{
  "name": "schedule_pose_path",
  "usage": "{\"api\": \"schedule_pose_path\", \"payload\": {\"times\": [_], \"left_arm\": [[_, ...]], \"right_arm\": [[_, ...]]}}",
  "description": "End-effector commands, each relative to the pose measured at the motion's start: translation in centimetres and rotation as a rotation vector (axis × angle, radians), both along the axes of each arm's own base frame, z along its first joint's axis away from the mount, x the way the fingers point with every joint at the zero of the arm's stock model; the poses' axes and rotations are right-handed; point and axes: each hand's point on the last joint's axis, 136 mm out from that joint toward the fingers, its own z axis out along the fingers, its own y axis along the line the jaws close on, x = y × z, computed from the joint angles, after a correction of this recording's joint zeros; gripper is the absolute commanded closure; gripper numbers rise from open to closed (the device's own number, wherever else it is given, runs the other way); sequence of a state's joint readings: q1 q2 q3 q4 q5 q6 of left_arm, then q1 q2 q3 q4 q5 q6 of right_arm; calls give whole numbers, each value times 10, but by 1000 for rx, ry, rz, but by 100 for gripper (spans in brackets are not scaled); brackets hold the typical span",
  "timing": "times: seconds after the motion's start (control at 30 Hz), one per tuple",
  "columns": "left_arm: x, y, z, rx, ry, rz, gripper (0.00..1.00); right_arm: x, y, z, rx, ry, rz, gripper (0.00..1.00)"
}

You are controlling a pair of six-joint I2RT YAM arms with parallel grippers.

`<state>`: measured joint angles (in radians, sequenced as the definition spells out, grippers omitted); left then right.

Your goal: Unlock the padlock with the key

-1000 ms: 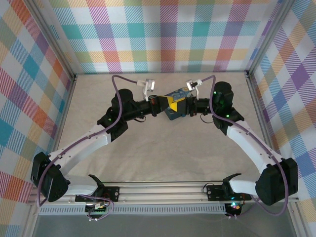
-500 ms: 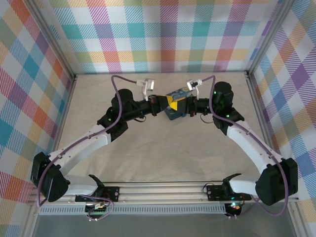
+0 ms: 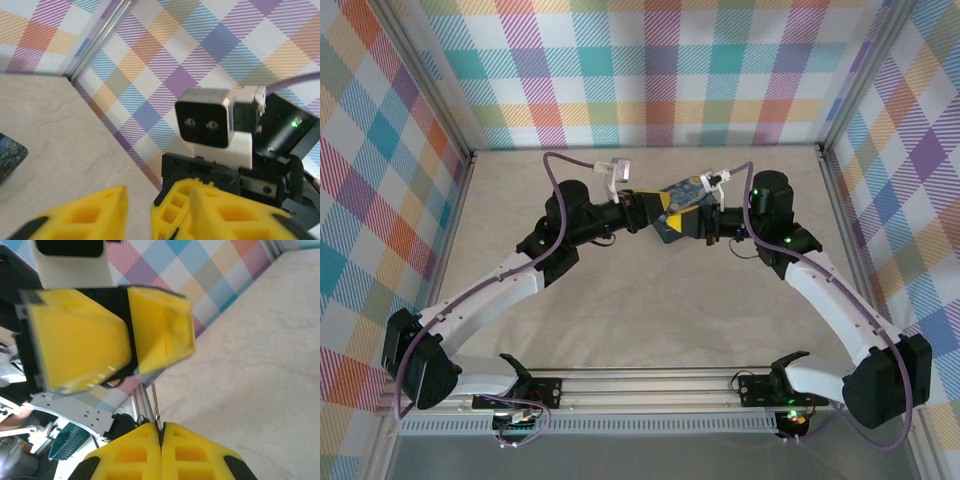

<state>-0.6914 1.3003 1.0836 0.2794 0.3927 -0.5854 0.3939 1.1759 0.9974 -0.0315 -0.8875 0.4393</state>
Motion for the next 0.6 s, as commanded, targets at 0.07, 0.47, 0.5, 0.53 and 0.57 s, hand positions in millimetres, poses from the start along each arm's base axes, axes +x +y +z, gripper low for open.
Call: {"api": "schedule_pose_path", "payload": {"times": [0.07, 0.47, 0.5, 0.53, 0.57], "left_arm": [[8, 7, 9, 40, -24, 60, 44], [59, -22, -84, 346, 186, 92, 30], [64, -25, -95, 386, 207, 100, 31], [68, -27, -107, 431, 218, 107, 31], [70, -32, -115, 468, 222, 107, 31]], "right_arm": [[-8, -21, -20, -142, -7, -54, 100], [16, -102, -75, -375, 157, -366, 100], [21, -112, -83, -400, 189, -414, 100], [26, -123, -92, -425, 227, -468, 100], [29, -134, -100, -447, 261, -519, 100]]}}
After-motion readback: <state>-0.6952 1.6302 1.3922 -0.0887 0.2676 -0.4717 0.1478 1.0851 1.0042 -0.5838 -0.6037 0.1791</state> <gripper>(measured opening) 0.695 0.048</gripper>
